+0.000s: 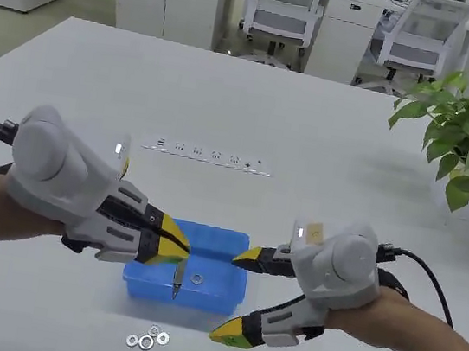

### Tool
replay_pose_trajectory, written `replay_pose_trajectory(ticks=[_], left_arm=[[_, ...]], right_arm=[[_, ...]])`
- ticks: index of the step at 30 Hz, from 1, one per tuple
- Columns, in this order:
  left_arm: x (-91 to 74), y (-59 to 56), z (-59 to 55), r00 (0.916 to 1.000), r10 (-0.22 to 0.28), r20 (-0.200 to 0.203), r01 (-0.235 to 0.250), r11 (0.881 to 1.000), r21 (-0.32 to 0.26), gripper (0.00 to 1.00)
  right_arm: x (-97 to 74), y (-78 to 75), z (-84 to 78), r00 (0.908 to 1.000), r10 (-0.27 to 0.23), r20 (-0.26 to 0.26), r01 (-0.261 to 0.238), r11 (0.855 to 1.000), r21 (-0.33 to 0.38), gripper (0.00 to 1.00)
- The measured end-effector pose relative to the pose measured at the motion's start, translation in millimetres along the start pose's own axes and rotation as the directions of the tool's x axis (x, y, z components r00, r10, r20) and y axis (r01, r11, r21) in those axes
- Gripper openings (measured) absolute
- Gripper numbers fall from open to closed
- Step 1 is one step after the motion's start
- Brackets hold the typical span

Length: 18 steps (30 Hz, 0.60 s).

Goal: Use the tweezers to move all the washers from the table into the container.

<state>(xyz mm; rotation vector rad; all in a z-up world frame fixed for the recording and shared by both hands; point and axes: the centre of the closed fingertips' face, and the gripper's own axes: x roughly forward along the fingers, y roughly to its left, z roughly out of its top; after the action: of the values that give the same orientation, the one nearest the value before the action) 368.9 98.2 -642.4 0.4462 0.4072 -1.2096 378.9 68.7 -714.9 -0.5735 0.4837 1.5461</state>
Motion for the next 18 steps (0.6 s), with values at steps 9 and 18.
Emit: replay_pose_trajectory(ticks=[9,18], left_arm=[[4.4,-11.1,-6.1,0.9999,-0.012,-0.005,0.012,1.000,0.016,0.06],[12.7,-19.9,-16.3,0.9991,-0.036,-0.022,0.036,0.999,0.020,0.06]], right_arm=[[-1.5,5.0,-1.2,1.0000,-0.003,0.001,0.003,1.000,-0.002,0.65],[-0.1,9.9,-5.4,1.0000,0.004,-0.001,-0.004,1.000,0.000,0.65]])
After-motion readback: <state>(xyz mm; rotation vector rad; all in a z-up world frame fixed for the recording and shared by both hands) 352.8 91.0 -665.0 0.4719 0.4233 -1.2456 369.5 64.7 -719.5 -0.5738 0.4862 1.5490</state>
